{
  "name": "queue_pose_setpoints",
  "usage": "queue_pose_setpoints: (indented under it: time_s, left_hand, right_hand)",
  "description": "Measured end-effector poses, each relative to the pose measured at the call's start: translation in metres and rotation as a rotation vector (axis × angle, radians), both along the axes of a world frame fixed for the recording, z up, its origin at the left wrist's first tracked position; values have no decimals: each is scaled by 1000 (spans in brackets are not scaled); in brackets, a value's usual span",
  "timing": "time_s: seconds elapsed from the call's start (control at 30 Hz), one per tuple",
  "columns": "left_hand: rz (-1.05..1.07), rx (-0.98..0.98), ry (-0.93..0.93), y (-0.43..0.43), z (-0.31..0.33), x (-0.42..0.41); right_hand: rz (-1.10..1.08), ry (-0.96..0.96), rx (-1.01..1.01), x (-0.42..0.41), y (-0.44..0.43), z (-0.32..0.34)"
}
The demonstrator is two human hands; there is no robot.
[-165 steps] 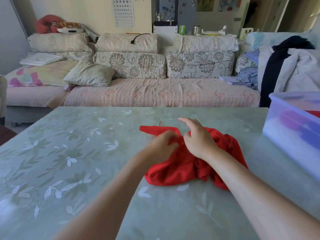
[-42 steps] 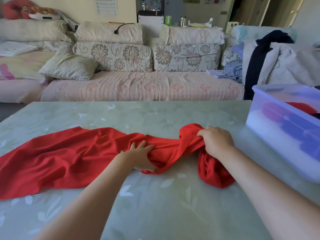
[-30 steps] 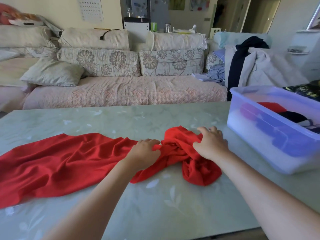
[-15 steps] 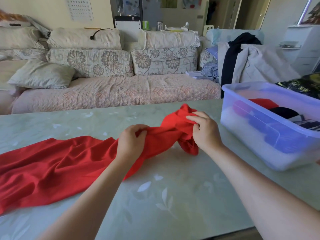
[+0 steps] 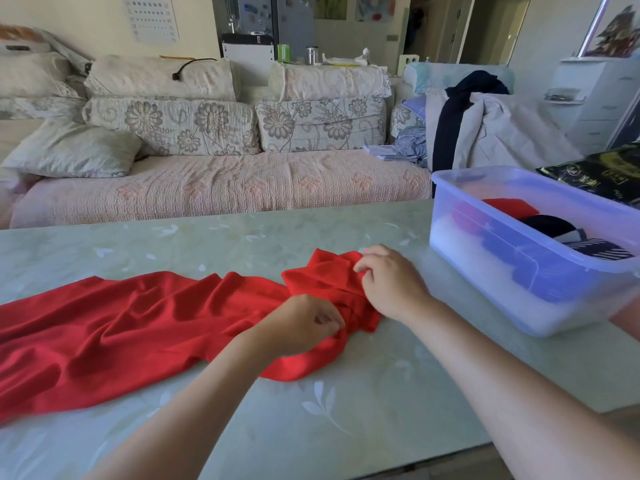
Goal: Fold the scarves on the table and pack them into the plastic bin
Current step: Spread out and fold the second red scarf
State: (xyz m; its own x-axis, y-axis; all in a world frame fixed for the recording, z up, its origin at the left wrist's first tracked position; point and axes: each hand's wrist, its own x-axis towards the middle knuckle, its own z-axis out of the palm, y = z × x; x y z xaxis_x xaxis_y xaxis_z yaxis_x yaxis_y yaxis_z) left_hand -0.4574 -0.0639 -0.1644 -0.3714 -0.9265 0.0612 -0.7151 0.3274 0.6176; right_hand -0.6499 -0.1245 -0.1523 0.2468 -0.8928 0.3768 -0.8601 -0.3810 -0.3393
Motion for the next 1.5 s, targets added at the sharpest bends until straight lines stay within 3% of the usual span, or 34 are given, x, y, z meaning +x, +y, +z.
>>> queue_pose_setpoints:
  time_s: [0.1,0.17,0.27,0.37,0.47,0.6,0.7,0.8,0.87,0.93,1.0,1.1,1.17,1.2,1.3,1.5]
  left_hand:
    - [279,-279,-56,-13,-12,19]
    - [372,-359,-86,-21,-21,39]
    - [298,-245,-172,-25,-27,58]
    - [126,-72,-333,-24,-40,60]
    - [137,11,-513,-29,-46,59]
    - [217,132,-619,-32,-46,57]
    - [272,169,-654,-33,-49,56]
    - [280,126,-683,-34,-48,50]
    - [273,73,-713,-32,-45,44]
    - [280,-33,-719,-30,-41,36]
    - [269,-193,-707,-28,-38,29]
    - [173,-279,-618,-27,-35,20]
    - [138,-247,-550,-24,-38,13]
    - [131,-237,-519,-22,-40,11]
    - [109,-261,-441,-24,-46,5]
    - [145,-249,-502,-54,-38,-20]
  right_hand:
    - [121,76,26,22,-4,-13]
    - [154,74,64,40,-9,-17]
    - [178,130,200,60,-18,-21]
    - [195,404,259,68,-17,-24]
    - [165,307,321,60,-18,-16]
    - [6,227,86,28,-20,5]
    - [-178,345,-6,-10,-7,16]
    - [-409,648,267,-44,10,20]
    - [-480,732,443,-59,21,17]
    - [-516,721,367,-64,26,15]
    - [-501,625,70,-60,26,13]
    - [-114,389,-230,-44,22,1]
    - [201,299,-94,-27,24,-9]
    - [255,317,29,-20,28,-14]
    - [117,509,74,-21,20,-30]
    - [-259,539,39,-71,-12,-19]
